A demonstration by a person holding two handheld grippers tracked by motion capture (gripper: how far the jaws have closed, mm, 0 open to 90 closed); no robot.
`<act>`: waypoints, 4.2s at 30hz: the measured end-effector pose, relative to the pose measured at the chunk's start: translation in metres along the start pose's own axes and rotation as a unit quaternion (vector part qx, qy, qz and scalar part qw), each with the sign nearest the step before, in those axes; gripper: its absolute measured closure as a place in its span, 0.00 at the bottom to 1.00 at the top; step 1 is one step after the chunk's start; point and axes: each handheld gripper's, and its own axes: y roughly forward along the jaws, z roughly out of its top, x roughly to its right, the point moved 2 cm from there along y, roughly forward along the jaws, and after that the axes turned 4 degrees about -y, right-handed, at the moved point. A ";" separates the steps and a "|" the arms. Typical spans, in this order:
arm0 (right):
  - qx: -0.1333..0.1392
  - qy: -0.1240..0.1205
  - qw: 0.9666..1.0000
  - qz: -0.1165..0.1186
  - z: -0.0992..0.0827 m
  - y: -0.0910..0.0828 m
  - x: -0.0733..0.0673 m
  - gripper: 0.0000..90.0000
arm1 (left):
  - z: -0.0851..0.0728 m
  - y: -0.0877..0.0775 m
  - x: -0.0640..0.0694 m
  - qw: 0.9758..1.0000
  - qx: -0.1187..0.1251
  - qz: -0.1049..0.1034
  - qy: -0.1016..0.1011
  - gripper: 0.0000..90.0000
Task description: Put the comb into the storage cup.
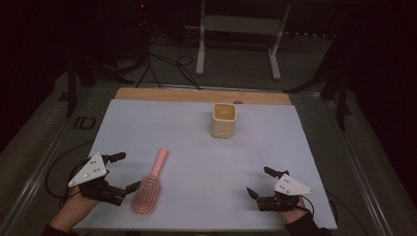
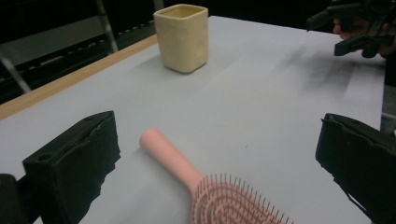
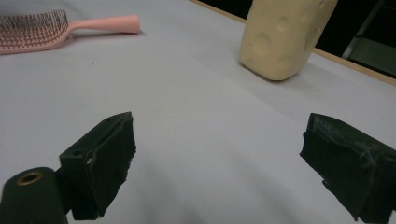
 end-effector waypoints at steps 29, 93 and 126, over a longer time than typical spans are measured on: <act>0.001 0.003 1.000 0.005 0.000 0.000 0.000 0.10 | 0.039 0.073 -0.009 0.995 -0.081 -0.051 0.020 0.01; 0.010 -0.008 1.000 0.009 0.002 -0.001 -0.004 0.11 | -0.014 0.146 -0.054 0.967 -0.250 -0.019 0.052 1.00; 0.006 -0.007 1.000 0.009 0.002 0.002 -0.004 0.11 | -0.053 0.038 -0.098 0.958 -0.275 0.073 -0.028 1.00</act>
